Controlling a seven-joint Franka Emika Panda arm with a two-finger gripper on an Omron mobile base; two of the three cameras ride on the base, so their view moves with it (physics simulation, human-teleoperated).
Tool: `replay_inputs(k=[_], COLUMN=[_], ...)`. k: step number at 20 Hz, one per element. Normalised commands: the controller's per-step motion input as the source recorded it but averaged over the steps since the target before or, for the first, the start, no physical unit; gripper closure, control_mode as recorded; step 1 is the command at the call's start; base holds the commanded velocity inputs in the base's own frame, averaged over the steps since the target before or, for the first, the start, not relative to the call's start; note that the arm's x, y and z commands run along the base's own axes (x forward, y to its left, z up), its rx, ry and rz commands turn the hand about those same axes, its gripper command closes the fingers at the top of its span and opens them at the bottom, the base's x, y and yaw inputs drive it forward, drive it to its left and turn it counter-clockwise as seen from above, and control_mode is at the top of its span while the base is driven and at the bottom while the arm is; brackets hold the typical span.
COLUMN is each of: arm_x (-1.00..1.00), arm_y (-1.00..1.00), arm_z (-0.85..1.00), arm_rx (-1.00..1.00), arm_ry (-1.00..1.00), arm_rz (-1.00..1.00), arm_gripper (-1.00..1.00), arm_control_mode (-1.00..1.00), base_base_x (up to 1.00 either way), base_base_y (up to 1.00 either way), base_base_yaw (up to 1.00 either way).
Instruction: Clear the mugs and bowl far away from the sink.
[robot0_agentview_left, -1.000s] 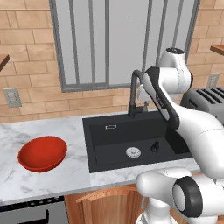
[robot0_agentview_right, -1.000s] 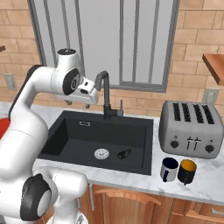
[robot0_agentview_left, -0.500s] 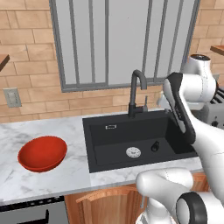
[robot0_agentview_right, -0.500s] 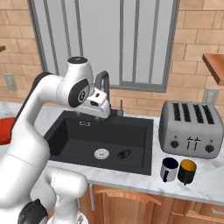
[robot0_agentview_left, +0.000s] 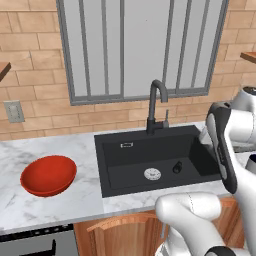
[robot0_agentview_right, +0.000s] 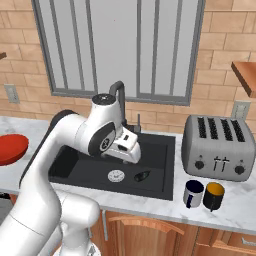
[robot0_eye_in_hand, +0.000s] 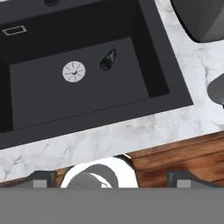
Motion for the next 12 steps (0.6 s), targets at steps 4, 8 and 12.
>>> replay_inputs(k=[4, 8, 12], arm_x=[0.0, -0.03, -0.13], arm_y=[-0.93, -1.0, -1.0], arm_z=[-0.06, -0.07, -0.23], arm_rx=[-0.03, -0.02, -0.03], arm_ry=[0.0, 0.13, 0.19], arm_rz=[-0.13, -0.17, -0.19], arm_gripper=[-1.0, -1.0, -1.0], arm_control_mode=[-1.0, -1.0, -1.0], base_base_x=[0.0, 0.0, 0.0], base_base_y=[0.0, 0.0, 0.0], base_base_yaw=[0.0, 0.0, 0.0])
